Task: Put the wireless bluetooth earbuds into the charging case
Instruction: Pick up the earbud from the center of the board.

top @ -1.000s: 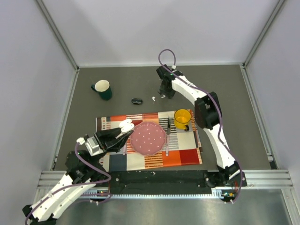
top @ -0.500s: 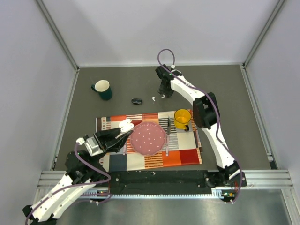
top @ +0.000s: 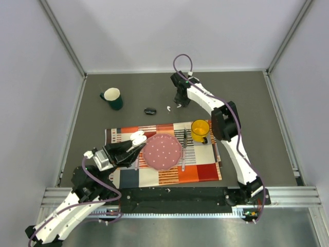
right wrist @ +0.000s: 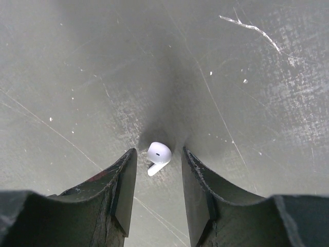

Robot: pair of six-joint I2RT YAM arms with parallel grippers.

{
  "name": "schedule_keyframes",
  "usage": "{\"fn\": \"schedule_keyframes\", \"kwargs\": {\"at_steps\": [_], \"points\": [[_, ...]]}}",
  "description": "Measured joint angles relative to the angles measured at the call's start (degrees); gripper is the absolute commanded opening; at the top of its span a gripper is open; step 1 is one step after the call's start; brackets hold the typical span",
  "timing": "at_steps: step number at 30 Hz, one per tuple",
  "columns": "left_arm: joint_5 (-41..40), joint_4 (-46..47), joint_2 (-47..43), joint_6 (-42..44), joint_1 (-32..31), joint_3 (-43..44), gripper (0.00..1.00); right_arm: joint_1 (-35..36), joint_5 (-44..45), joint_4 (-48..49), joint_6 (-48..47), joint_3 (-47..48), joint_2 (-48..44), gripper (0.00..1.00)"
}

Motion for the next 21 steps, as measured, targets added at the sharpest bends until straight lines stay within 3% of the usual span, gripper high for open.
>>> {"fn": "schedule_keyframes", "kwargs": {"at_steps": [10,21], "points": [[-0.26,-0.31,0.0,0.0,0.02,0.0,0.0,-0.31,0.0,-0.15,2.93,-0.09,0.02,0.36],[-0.48,-0.39,0.0,0.0,0.0,0.0,0.0,-0.42,0.35,-0.55,3.67,-0.17,0.07,0.2]]}}
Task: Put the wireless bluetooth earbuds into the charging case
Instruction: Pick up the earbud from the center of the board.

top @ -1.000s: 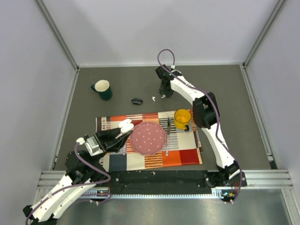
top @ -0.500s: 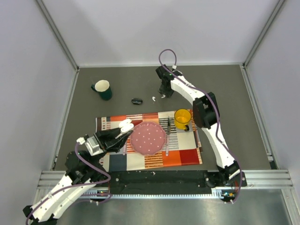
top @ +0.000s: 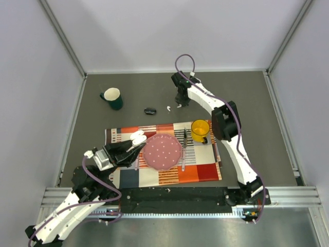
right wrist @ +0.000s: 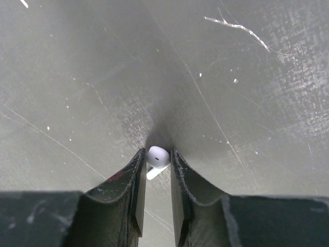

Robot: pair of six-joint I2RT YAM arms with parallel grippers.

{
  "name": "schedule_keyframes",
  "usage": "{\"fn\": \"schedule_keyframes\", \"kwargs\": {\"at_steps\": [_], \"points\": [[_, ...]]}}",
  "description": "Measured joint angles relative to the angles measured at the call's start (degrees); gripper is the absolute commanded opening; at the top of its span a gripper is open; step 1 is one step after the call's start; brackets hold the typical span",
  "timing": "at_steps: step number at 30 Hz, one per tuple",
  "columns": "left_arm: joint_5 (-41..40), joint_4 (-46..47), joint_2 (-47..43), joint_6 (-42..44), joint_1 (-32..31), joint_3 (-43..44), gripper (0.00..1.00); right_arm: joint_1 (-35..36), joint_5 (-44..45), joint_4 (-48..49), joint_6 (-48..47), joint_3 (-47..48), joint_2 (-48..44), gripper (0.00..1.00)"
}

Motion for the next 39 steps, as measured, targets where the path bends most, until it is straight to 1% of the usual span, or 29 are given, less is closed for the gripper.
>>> {"fn": "schedule_keyframes", "kwargs": {"at_steps": [1,2,8,11,15,20,21,23,27,29,30,32,33,39], "points": [[0.0,0.02,0.0,0.0,0.0,0.0,0.0,0.0,0.02,-0.04,0.0,0.0,0.02,0.2],[0.0,0.02,0.0,0.0,0.02,0.0,0.0,0.0,0.02,-0.07,-0.04,0.0,0.02,0.17],[-0.02,0.0,0.0,0.0,0.0,0.0,0.0,0.04,0.02,0.11,-1.73,0.0,0.0,0.11],[-0.07,0.0,0.0,0.0,0.02,0.0,0.0,0.26,0.35,0.55,-4.59,0.0,0.0,0.05],[-0.37,-0.35,0.0,0.0,0.02,0.04,0.0,0.74,1.27,1.49,-10.27,-0.17,0.0,0.04],[-0.39,-0.48,0.0,0.0,0.02,0.13,0.0,1.68,2.84,3.28,-20.02,-0.7,0.0,0.09],[-0.39,-0.5,0.0,0.0,0.0,0.15,0.0,1.9,3.19,3.56,-21.59,-0.76,-0.04,0.12],[-0.39,-0.57,0.0,0.0,0.02,0.2,0.0,2.47,4.28,4.48,-25.83,-1.25,-0.13,0.15],[-0.39,-0.66,0.0,0.0,0.02,0.22,0.0,3.3,5.97,5.77,-30.88,-2.08,-0.33,0.22],[-0.39,-0.74,0.0,0.0,0.02,0.22,0.0,3.45,6.23,6.12,-32.04,-2.29,-0.42,0.25],[-0.39,-0.83,0.0,0.0,0.02,0.22,0.0,3.48,6.25,6.25,-32.28,-2.4,-0.42,0.32],[-0.39,-0.96,0.0,0.0,0.02,0.24,0.0,3.48,6.25,6.36,-32.48,-2.62,-0.44,0.34],[-0.39,-1.22,0.0,0.0,0.0,0.33,0.0,3.48,6.34,6.19,-32.37,-2.64,-0.44,0.39],[-0.42,-1.77,-0.13,0.0,0.02,0.9,0.0,2.99,5.75,5.75,-30.75,-2.64,-0.55,0.4]]}}
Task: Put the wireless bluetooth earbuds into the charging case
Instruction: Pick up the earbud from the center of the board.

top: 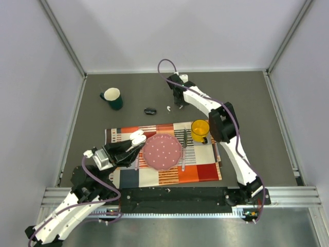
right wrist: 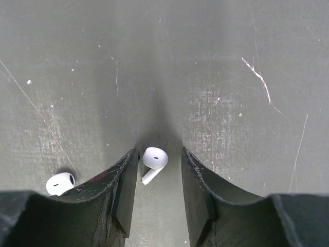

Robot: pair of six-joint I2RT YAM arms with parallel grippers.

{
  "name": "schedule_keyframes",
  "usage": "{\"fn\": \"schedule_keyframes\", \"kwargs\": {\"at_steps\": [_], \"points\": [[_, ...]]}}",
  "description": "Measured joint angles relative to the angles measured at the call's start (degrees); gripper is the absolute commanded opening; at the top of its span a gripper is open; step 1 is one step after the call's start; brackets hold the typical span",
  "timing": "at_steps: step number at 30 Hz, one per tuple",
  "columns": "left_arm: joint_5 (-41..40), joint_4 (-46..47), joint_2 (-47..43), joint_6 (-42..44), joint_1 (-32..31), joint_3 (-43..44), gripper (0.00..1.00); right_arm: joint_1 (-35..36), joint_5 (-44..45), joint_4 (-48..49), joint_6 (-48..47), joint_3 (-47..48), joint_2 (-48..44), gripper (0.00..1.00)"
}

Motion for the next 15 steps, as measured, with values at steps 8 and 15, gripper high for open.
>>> {"fn": "schedule_keyframes", "kwargs": {"at_steps": [8,15], "points": [[-0.02,-0.11,-0.55,0.0,0.0,0.04,0.0,-1.4,-2.45,0.09,6.32,-1.49,-0.96,0.39],[-0.09,-0.11,-0.52,0.0,0.0,0.04,0.0,-1.66,-3.15,-0.17,10.08,-1.49,-1.05,0.38]]}}
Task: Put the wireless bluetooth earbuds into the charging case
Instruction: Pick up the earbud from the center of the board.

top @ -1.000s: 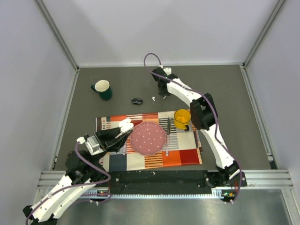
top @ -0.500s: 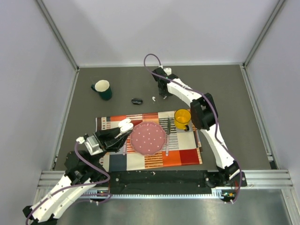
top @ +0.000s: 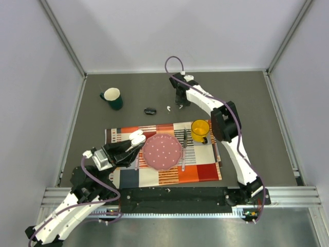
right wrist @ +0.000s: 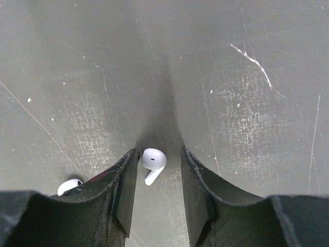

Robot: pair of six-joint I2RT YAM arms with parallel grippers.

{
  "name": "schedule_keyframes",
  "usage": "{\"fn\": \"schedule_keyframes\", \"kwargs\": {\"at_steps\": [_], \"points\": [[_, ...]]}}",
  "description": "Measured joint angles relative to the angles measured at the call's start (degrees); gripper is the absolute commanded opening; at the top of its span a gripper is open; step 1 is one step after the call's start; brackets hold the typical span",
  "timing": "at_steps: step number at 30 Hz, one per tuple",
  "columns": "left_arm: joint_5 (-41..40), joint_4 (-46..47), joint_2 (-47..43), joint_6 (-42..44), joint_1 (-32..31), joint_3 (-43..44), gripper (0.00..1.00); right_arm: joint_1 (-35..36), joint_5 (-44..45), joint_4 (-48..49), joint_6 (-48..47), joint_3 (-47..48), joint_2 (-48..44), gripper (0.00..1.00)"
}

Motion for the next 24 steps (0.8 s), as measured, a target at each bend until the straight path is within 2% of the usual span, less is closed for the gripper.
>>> {"fn": "schedule_keyframes", "kwargs": {"at_steps": [10,15,18,24], "points": [[-0.13,-0.02,0.0,0.0,0.0,0.0,0.0,-0.26,0.37,-0.22,2.19,-0.74,-0.39,0.26],[-0.15,-0.02,0.0,0.0,0.0,0.0,0.0,-0.44,0.17,-0.35,2.16,-0.79,-0.46,0.13],[-0.17,-0.02,0.0,0.0,0.0,0.0,0.0,-0.46,0.09,-0.22,2.12,-1.11,-0.66,0.0],[-0.55,-0.04,0.0,0.0,0.0,0.0,0.0,-0.26,-0.07,0.94,-0.39,-3.32,-2.16,0.0]]}}
